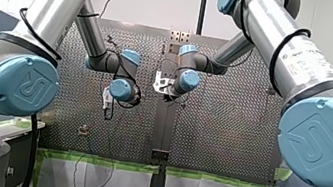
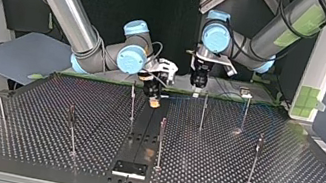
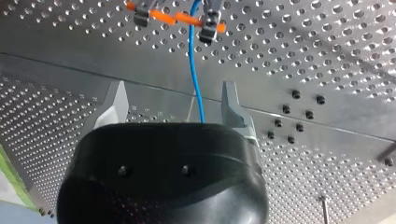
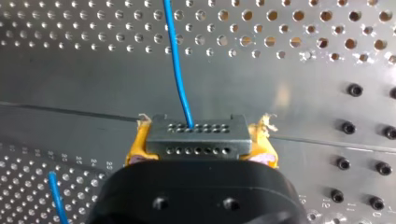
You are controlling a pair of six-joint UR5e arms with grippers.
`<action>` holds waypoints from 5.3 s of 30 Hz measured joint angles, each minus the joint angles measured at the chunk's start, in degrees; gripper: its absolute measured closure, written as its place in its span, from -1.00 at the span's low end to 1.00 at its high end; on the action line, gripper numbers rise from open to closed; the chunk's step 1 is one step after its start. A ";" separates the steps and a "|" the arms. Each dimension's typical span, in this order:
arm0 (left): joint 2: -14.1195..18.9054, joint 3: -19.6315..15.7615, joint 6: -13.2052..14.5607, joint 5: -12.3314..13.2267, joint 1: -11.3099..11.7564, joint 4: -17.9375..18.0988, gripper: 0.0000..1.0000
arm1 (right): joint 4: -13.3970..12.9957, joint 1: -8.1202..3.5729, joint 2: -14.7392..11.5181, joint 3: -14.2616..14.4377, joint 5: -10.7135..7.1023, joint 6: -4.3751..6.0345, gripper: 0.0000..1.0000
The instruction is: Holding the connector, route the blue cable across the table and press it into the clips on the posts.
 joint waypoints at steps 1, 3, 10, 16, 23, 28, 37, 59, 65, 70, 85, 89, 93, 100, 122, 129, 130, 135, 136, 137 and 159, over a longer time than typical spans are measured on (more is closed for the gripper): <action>-0.11 0.20 -0.10 0.01 0.09 0.01 -0.96 | 0.12 0.02 -0.03 0.05 -0.08 0.00 1.00; -0.38 0.79 -0.27 0.05 0.27 -0.03 -0.96 | 0.29 0.06 -0.14 0.24 -0.24 -0.01 1.00; -2.91 3.81 -0.38 0.17 0.18 -1.53 -0.96 | 0.39 0.09 -0.32 0.82 -1.33 -0.07 1.00; -3.60 6.51 -0.70 0.19 0.47 -2.14 -0.96 | 0.36 0.12 -0.35 0.91 -1.75 -0.16 1.00; -3.67 8.31 -0.76 0.30 0.45 -3.58 -0.76 | 0.32 0.01 -0.39 0.91 -2.37 -0.16 1.00; -3.70 8.36 -0.77 0.31 0.47 -4.31 -0.07 | 0.25 0.04 -0.42 0.88 -2.48 -0.13 1.00; -4.48 8.61 -0.79 1.01 0.85 -5.11 0.62 | 0.23 0.07 -0.49 0.87 -2.96 -0.06 1.00; -1.03 9.36 -1.93 0.65 0.38 -8.55 1.00 | 0.32 -0.09 -4.32 0.86 -3.36 2.23 1.00; 1.82 7.94 -2.12 0.33 0.26 -10.18 1.00 | 0.32 -0.03 -6.70 0.86 -3.31 2.85 1.00; 4.37 7.66 -2.47 0.35 0.20 -10.65 1.00 | 0.37 0.05 -8.14 0.85 -3.36 3.53 1.00; 12.03 7.60 -2.67 0.31 -0.89 -12.56 1.00 | 1.07 0.30 -12.67 0.86 -3.39 4.04 1.00; 14.12 7.59 -2.67 0.32 -1.10 -12.86 1.00 | 1.34 0.32 -14.47 0.85 -3.39 4.04 1.00; 16.07 7.61 -2.67 0.29 -1.30 -13.40 1.00 | 1.46 0.33 -16.28 0.88 -3.39 4.04 1.00; 18.76 7.62 -2.76 0.24 -1.39 -13.27 1.00 | 1.57 0.32 -18.21 0.86 -3.52 4.04 1.00; 13.53 9.34 -4.94 4.61 -0.83 -4.89 1.00 | 2.07 -1.29 -18.41 0.86 -3.57 4.48 1.00; 13.00 11.18 -5.21 4.67 -0.27 -4.62 1.00 | 1.99 -1.90 -18.37 0.86 -3.69 4.48 1.00; 13.00 11.35 -5.22 4.64 -0.18 -4.64 1.00 | 1.97 -1.99 -18.37 0.85 -3.82 4.49 1.00; 12.91 11.90 -5.30 5.07 0.40 -4.77 1.00 | 1.91 -2.53 -18.28 0.88 -4.47 4.70 1.00; 12.85 11.93 -5.31 5.10 0.54 -4.85 1.00 | 1.90 -2.66 -18.27 0.87 -4.46 4.76 1.00; 12.67 12.05 -5.32 5.26 0.71 -4.89 1.00 | 1.89 -2.89 -18.27 0.85 -4.60 4.82 1.00; 8.96 18.12 -6.37 6.52 2.39 -5.68 1.00 | 1.07 -5.94 -18.02 0.53 -8.24 5.19 1.00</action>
